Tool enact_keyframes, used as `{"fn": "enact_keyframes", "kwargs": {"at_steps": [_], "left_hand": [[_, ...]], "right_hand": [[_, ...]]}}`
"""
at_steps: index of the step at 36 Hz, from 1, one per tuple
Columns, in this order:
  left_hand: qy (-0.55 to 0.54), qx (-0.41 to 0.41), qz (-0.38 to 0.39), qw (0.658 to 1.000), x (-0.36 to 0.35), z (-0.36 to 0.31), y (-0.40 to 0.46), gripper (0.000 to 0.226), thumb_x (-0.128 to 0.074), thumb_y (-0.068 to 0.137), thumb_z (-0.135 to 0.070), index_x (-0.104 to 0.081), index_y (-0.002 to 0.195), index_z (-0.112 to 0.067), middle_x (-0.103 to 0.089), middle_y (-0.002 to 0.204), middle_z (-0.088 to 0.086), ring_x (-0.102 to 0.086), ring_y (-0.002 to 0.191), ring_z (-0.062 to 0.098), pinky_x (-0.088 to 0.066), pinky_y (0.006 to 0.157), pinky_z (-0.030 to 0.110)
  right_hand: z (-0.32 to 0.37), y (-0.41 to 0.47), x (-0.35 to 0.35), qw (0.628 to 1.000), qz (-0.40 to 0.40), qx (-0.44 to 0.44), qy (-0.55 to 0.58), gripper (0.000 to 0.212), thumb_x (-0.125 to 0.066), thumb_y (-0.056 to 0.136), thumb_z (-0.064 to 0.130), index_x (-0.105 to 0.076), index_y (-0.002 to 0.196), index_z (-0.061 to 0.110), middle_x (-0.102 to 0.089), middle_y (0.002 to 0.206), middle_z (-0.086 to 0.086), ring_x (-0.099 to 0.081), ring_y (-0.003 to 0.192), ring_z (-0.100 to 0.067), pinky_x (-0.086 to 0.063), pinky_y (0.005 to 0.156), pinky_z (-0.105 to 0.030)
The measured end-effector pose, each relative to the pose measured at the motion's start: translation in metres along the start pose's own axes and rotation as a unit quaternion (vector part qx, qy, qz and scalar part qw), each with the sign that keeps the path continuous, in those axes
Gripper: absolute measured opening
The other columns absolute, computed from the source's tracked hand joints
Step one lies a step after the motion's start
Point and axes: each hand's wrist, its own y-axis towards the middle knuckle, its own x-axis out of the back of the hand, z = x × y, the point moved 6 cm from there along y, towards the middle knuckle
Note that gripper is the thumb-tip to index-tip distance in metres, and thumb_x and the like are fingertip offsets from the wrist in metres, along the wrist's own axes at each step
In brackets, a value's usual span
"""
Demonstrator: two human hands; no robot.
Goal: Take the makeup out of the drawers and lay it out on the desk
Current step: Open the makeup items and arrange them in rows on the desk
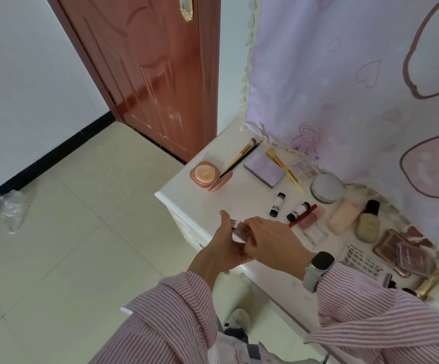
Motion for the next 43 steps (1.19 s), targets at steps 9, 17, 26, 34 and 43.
{"fn": "enact_keyframes", "kwargs": {"at_steps": [9,17,26,34,43], "left_hand": [[-0.005,0.020,0.053,0.998,0.008,0.002,0.007,0.084,-0.018,0.080,-0.077,-0.053,0.106,-0.005,-0.062,0.106,0.019,-0.065,0.089,0.034,-0.052,0.085,0.044],[0.007,0.017,0.086,0.996,0.011,-0.004,0.005,0.082,-0.016,0.082,-0.075,-0.060,0.099,-0.008,-0.067,0.089,0.014,-0.064,0.080,0.027,-0.053,0.079,0.038],[0.031,0.040,0.121,0.991,0.026,-0.007,-0.004,0.067,-0.035,0.085,-0.066,-0.062,0.104,-0.008,-0.062,0.093,0.018,-0.056,0.091,0.033,-0.057,0.067,0.036],[0.084,0.014,0.055,0.995,0.056,-0.032,-0.007,0.050,-0.045,0.087,-0.056,-0.058,0.113,-0.015,-0.059,0.108,0.023,-0.062,0.083,0.038,-0.054,0.077,0.041],[0.275,-0.255,-0.155,0.914,0.068,-0.066,-0.017,0.034,-0.064,0.087,-0.016,-0.050,0.117,-0.011,-0.061,0.107,0.014,-0.066,0.089,0.024,-0.059,0.068,0.034]], "right_hand": [[-0.009,0.004,0.006,0.994,0.037,0.002,0.107,0.038,-0.045,0.094,0.025,-0.043,0.132,0.021,-0.058,0.123,0.007,-0.056,0.104,-0.012,-0.047,0.089,-0.030],[-0.004,0.006,0.000,0.984,0.073,0.019,0.162,0.039,-0.047,0.095,0.031,-0.047,0.133,0.019,-0.055,0.126,0.003,-0.051,0.111,-0.013,-0.042,0.097,-0.028],[-0.016,0.014,0.007,0.987,0.022,-0.040,0.151,0.015,-0.039,0.096,0.024,-0.052,0.102,0.016,-0.061,0.074,-0.003,-0.049,0.057,-0.012,-0.043,0.058,-0.025],[-0.027,0.022,-0.007,0.978,-0.008,-0.121,0.171,0.021,-0.043,0.094,0.023,-0.054,0.087,0.007,-0.058,0.070,-0.008,-0.045,0.056,-0.014,-0.037,0.052,-0.020],[-0.011,0.044,-0.013,0.968,-0.041,-0.138,0.208,0.029,-0.046,0.093,0.025,-0.044,0.067,0.015,-0.043,0.057,0.005,-0.037,0.048,-0.008,-0.035,0.045,-0.013]]}}
